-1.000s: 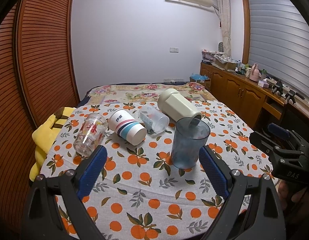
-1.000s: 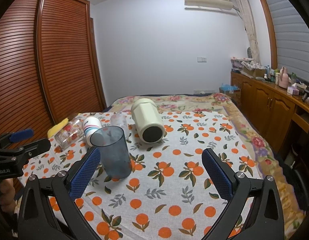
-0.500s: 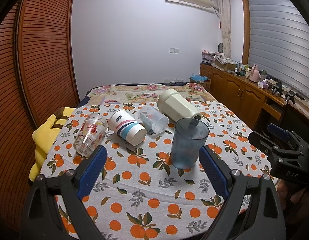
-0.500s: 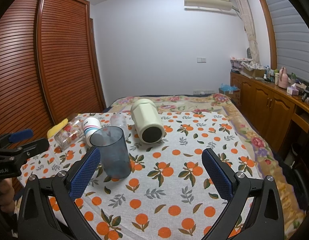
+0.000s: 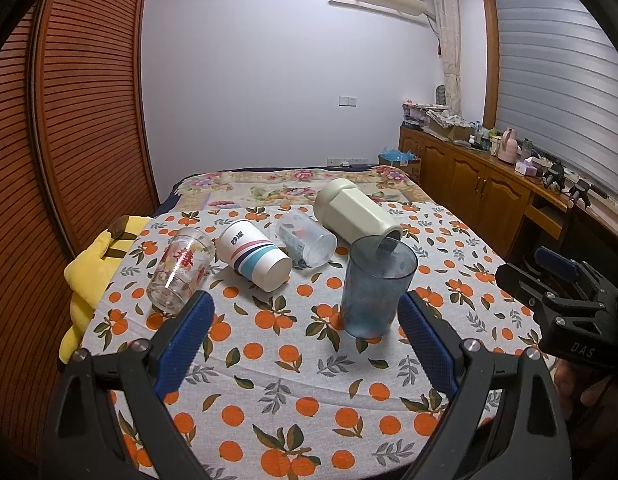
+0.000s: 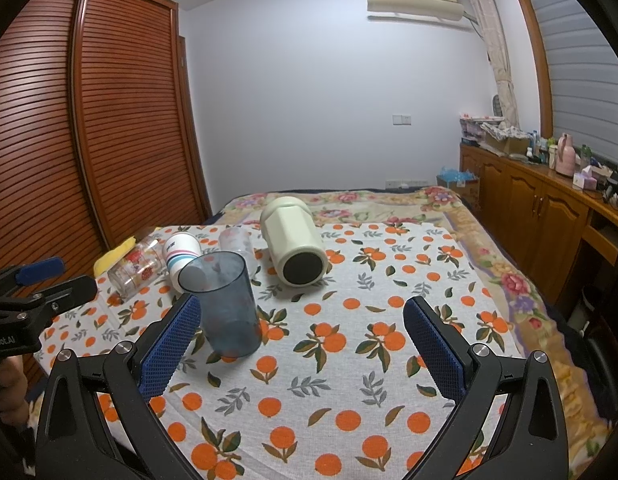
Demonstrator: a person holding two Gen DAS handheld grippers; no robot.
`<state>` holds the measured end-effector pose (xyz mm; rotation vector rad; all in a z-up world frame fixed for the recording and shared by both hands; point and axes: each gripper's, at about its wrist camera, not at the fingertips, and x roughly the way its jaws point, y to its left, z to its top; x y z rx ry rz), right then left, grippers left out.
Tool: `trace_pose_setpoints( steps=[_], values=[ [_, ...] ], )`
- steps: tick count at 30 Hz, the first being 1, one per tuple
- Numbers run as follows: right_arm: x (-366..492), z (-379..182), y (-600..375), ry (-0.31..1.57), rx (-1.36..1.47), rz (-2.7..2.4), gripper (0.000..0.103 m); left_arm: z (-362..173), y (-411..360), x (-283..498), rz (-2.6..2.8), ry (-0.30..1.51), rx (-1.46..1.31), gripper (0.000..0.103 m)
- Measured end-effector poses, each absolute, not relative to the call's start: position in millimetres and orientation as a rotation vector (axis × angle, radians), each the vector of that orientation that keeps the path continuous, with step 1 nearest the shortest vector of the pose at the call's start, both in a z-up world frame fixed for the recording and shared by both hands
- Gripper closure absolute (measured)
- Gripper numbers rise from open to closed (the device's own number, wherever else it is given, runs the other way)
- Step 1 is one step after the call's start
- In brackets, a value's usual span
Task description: Flip cup upright
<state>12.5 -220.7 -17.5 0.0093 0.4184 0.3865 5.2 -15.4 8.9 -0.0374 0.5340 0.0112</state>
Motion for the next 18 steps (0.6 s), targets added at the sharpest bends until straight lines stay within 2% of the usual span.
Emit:
trace_pose_setpoints(
  steps=[18],
  values=[
    [11.7, -18.6, -222.8, 0.42, 0.011, 0.385, 0.0, 6.8, -15.4, 4.5, 0.011, 0.537, -0.039, 0.009]
  ],
)
